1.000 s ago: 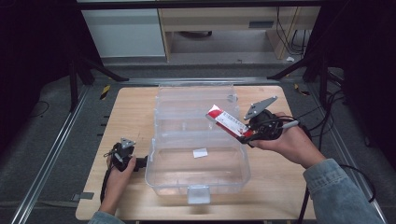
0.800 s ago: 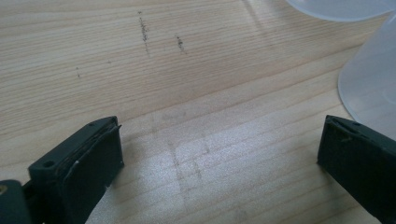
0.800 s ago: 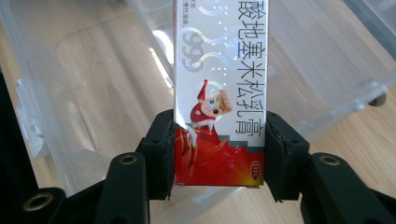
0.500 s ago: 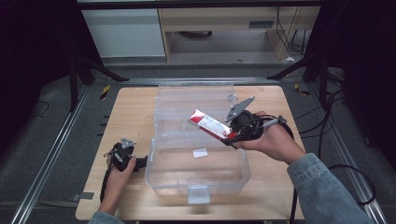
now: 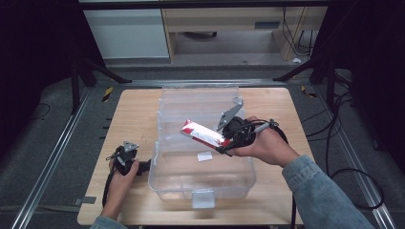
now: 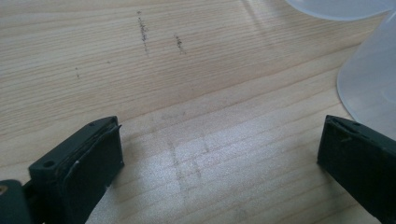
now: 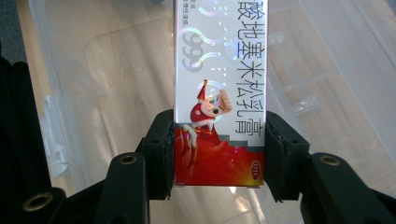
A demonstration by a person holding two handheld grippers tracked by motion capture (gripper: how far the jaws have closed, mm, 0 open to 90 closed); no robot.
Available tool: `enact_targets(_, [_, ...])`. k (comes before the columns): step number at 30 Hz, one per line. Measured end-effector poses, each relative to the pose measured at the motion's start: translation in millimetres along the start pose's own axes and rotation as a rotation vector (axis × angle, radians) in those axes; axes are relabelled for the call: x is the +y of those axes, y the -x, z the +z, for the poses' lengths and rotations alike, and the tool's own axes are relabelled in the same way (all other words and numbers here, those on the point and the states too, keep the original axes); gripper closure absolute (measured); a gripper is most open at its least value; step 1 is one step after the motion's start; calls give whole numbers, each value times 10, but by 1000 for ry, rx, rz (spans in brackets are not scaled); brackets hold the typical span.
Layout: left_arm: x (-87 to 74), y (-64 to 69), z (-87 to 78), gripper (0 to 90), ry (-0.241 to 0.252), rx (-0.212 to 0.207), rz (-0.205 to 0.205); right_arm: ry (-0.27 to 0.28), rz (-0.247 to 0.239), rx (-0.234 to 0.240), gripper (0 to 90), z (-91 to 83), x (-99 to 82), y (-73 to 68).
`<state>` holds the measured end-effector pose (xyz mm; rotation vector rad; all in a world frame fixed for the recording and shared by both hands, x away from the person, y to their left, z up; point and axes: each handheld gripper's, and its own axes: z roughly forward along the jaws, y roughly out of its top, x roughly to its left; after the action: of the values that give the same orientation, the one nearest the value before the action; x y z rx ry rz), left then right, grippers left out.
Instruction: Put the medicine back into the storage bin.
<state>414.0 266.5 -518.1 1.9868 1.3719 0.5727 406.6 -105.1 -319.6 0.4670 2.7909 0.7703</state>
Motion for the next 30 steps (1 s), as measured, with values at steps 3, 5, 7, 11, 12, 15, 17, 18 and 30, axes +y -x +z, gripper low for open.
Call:
enact_targets(3, [0, 0, 0, 0, 0, 0, 0, -5, -12, 8, 514, 19, 21, -15])
enact_targets(5, [0, 0, 0, 0, 0, 0, 0, -9, -17, 14, 514, 42, 50, -40])
enact_targets(7, [0, 0, 1, 0, 0, 0, 0, -13, -30, 22, 514, 63, 80, -60])
enact_targets(11, [1, -1, 1, 0, 0, 0, 0, -22, -56, 41, 514, 110, 142, -119])
enact_targets(12, [1, -2, 1, 0, 0, -1, 1, -31, -67, 47, 514, 134, 168, -144])
enact_targets(15, [1, -2, 1, 0, 0, -1, 1, -44, -85, 54, 514, 174, 198, -171])
enact_targets(17, [1, -2, 2, 0, 1, -1, 1, -51, -94, 59, 514, 200, 218, -196])
enact_targets(18, [1, -2, 2, 0, 0, -1, 1, -50, -99, 65, 514, 213, 227, -207])
enact_targets(30, [2, -4, 3, 0, 0, -5, 2, -92, -159, 112, 514, 388, 319, -347])
